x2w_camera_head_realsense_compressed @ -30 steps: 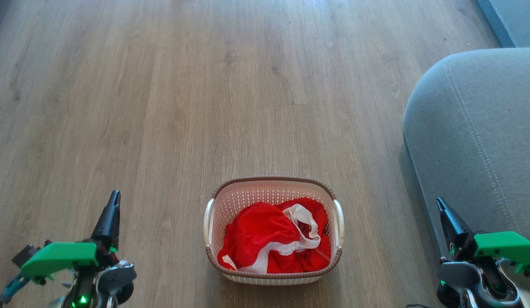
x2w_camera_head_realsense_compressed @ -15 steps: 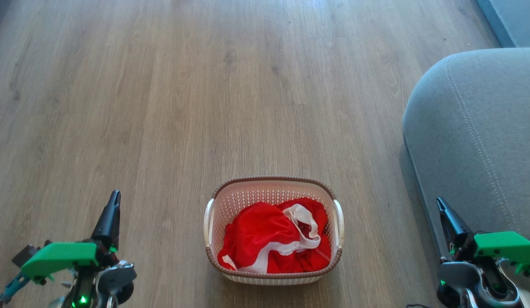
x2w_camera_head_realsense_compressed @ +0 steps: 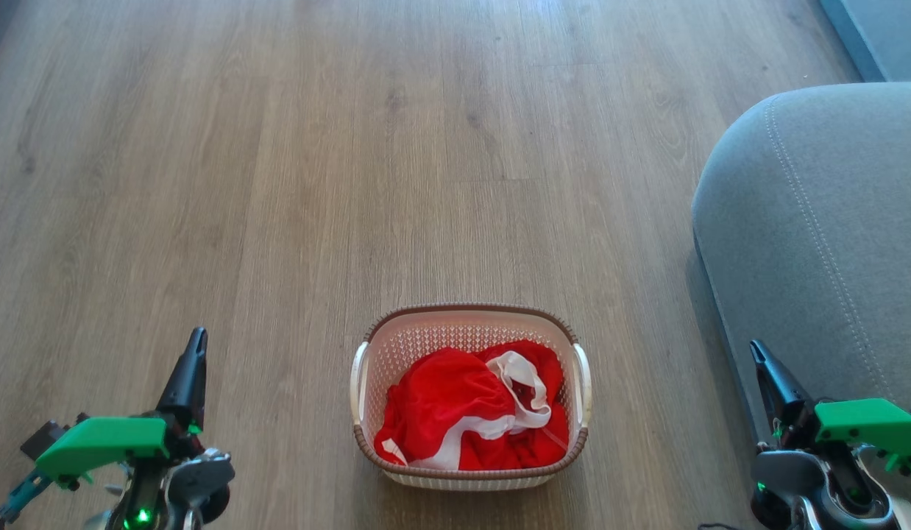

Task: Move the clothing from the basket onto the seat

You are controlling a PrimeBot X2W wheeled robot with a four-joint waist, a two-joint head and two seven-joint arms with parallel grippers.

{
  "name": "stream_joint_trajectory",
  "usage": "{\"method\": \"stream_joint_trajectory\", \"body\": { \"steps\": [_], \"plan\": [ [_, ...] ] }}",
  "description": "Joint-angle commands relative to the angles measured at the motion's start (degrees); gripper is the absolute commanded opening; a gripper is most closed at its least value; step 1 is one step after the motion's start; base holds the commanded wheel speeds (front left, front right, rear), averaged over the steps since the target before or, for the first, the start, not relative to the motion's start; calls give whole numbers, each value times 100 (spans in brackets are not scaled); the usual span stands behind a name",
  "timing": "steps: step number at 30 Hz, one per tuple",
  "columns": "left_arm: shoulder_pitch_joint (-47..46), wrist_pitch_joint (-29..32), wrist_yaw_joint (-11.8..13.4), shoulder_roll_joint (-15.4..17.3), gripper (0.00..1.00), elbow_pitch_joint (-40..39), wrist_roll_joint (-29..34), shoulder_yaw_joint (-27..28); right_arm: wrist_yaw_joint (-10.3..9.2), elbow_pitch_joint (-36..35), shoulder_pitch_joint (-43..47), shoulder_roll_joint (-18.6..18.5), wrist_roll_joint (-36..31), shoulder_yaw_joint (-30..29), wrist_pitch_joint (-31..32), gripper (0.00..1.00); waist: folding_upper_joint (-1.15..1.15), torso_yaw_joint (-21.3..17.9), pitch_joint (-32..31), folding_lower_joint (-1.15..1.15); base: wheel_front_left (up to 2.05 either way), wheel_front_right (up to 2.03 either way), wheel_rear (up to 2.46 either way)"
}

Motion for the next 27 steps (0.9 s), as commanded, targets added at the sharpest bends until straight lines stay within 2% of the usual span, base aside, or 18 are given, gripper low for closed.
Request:
{"method": "stream_joint_trajectory", "body": {
  "steps": [1, 27],
  "plan": [
    [-320, 42, 2, 25, 0, -196, -21, 204, 41, -175, -286, -41, -63, 93, 49, 0, 0, 0, 0, 0, 0, 0, 0],
    [-320, 41, 2, 25, 0, -196, -21, 204, 41, -175, -286, -41, -63, 92, 49, 0, 0, 0, 0, 0, 0, 0, 0]
  ]
}}
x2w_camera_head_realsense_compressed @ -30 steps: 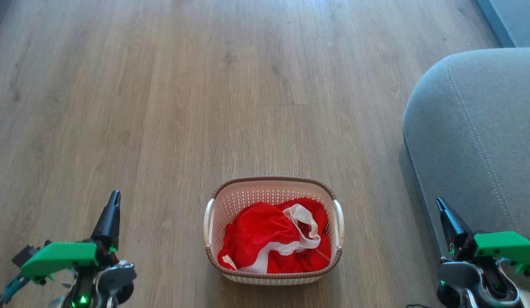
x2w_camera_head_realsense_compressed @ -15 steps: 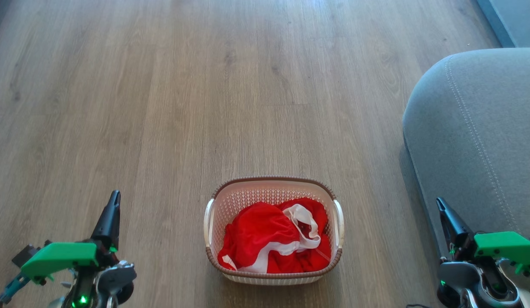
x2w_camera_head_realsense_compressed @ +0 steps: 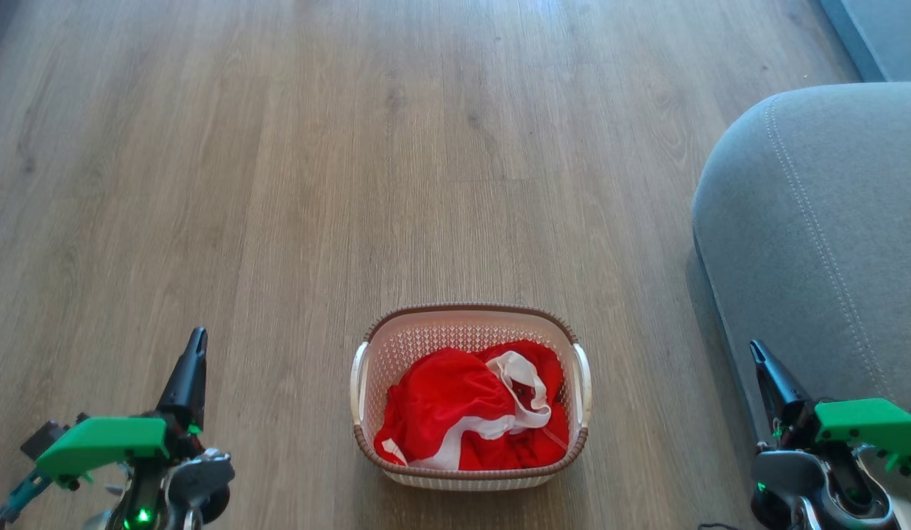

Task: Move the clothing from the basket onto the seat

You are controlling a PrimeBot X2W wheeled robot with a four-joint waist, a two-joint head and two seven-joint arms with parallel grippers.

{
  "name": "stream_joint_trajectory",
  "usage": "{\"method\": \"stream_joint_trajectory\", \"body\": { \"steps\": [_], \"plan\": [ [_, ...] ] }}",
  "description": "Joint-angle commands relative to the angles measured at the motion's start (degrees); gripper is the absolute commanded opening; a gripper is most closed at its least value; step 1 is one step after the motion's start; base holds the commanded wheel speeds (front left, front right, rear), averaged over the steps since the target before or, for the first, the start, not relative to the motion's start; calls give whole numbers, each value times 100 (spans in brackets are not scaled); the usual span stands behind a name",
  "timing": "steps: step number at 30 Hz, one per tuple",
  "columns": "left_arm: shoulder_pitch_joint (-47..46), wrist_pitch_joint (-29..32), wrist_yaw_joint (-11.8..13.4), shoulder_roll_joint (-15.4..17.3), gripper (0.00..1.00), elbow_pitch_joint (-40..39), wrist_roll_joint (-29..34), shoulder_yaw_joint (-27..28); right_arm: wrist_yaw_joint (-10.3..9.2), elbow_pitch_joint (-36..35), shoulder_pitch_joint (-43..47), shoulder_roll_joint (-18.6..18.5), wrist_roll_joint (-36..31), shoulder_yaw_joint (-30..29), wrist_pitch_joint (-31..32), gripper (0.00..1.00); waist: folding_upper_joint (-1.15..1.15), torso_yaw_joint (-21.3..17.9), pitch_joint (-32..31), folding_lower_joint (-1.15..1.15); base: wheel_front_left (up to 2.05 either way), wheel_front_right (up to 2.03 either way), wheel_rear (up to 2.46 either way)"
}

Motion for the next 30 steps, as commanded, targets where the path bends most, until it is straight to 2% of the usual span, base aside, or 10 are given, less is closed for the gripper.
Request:
{"method": "stream_joint_trajectory", "body": {
  "steps": [1, 2, 4, 5, 6, 21, 30],
  "plan": [
    [-320, 41, 2, 25, 0, -196, -21, 204, 41, -175, -286, -41, -63, 92, 48, 0, 0, 0, 0, 0, 0, 0, 0],
    [3, -3, 0, -1, 100, 23, 0, -4, 0, 17, 2, 3, 0, 3, -2, 100, 0, 0, 0, 0, 0, 0, 0],
    [81, -6, 0, -3, 100, 175, 1, -17, 0, 164, 62, 32, 0, 17, -6, 100, 0, 0, 1, 0, 0, 0, 0],
    [154, -6, 1, -5, 0, 267, 1, -23, 0, 254, 118, 47, -1, 26, -10, 0, 0, 0, 1, 0, 0, 0, 0],
    [206, -9, 1, -8, 100, 333, 3, -24, 0, 314, 157, 54, -3, 36, -11, 100, 0, 0, 3, 0, 0, 0, 0],
    [-77, -263, 1, 63, 100, 382, 240, -156, 5, 392, -186, -23, -242, 338, -238, 100, 0, -1, 21, 0, 0, 0, 0],
    [-238, -417, 1, 125, 100, 387, 718, -237, 8, 487, -429, -124, -588, 600, -419, 100, 0, -3, 35, 0, 0, 0, 0]
  ]
}}
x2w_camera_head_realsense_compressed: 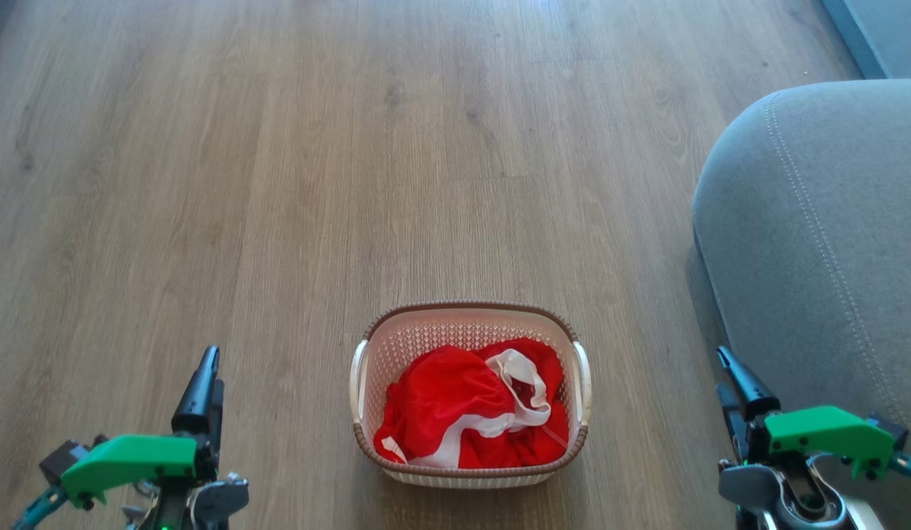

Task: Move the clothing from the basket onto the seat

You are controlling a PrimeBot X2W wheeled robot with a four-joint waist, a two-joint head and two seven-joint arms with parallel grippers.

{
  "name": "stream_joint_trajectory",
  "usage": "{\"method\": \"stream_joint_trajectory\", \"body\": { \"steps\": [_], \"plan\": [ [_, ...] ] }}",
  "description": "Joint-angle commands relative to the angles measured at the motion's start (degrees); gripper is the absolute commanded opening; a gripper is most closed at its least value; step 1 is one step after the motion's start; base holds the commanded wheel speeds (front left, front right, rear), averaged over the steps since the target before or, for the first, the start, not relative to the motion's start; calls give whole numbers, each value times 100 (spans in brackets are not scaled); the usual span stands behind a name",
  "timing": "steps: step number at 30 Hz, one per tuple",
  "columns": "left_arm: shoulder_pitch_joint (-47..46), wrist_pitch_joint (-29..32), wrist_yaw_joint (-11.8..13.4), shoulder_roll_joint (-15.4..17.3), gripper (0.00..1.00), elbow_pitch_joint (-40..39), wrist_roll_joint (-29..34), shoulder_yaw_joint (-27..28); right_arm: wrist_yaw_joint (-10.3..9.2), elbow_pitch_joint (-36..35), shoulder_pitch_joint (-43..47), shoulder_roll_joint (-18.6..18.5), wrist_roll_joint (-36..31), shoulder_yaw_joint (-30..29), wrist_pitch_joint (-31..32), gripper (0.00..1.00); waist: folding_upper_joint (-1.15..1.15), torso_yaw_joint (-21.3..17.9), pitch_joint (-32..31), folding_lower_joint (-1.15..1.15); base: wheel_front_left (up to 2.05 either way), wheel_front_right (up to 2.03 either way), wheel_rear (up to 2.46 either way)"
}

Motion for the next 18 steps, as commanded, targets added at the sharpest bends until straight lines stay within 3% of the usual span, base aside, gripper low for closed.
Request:
{"method": "stream_joint_trajectory", "body": {
  "steps": [1, 18],
  "plan": [
    [-333, -71, -3, 120, 100, -163, 161, -4, 8, -134, -357, -136, -148, 57, -68, 100, 0, -1, 3, 0, 0, 0, 0],
    [-569, -340, -3, 213, 100, -218, 1542, -197, 14, -90, -686, -234, -1359, 371, -337, 100, 0, 11, 24, 0, 0, 0, 0]
  ]
}}
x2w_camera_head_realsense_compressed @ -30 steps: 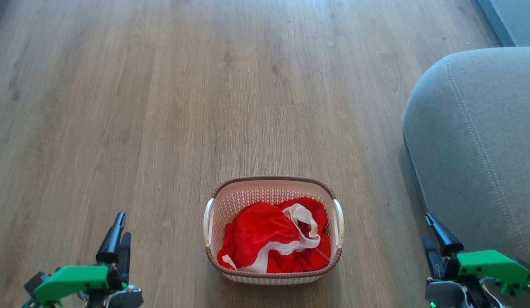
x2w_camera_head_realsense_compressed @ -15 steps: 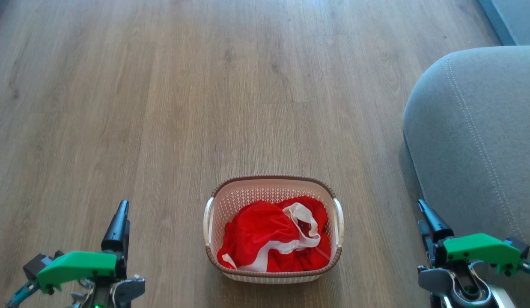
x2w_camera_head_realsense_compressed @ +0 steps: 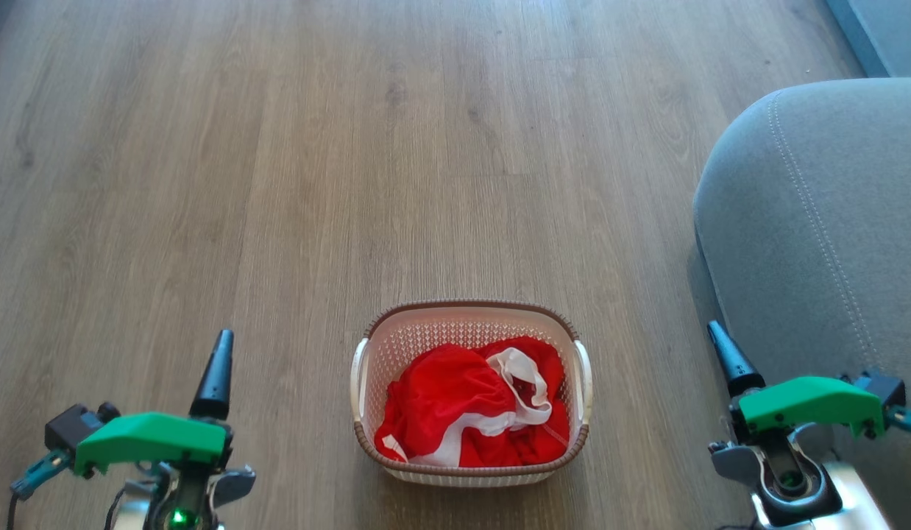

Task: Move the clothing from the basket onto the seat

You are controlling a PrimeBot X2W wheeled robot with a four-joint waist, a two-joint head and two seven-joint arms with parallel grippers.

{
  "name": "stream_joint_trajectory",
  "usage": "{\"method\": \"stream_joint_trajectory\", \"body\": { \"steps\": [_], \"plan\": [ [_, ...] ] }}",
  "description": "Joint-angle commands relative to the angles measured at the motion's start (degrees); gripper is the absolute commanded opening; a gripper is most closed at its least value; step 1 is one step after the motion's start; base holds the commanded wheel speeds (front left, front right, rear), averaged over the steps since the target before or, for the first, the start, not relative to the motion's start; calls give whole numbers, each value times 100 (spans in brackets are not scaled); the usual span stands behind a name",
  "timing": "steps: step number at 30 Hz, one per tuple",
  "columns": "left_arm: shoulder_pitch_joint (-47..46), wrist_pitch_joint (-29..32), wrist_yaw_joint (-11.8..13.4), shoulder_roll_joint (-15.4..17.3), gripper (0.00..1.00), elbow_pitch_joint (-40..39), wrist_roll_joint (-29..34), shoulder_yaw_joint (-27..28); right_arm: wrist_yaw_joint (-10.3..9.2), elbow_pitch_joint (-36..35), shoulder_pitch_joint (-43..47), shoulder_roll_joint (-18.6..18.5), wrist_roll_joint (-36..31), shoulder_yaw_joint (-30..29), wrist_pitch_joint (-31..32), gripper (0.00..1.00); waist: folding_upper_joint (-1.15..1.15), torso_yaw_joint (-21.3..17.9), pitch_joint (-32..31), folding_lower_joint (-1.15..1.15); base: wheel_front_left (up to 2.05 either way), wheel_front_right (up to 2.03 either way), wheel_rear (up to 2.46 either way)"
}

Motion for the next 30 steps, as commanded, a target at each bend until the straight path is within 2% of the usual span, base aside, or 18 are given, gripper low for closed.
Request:
{"method": "stream_joint_trajectory", "body": {
  "steps": [1, 30],
  "plan": [
    [-389, -62, -2, 135, 100, -222, 158, 26, 14, -150, -363, -103, -149, 75, -62, 100, 0, 0, 1, 0, 0, 0, 0],
    [-723, -533, -2, 269, 100, -505, 2295, -418, 23, -188, -914, -283, -2159, 844, -531, 100, 0, 3, 51, 0, 0, 0, 0]
  ]
}}
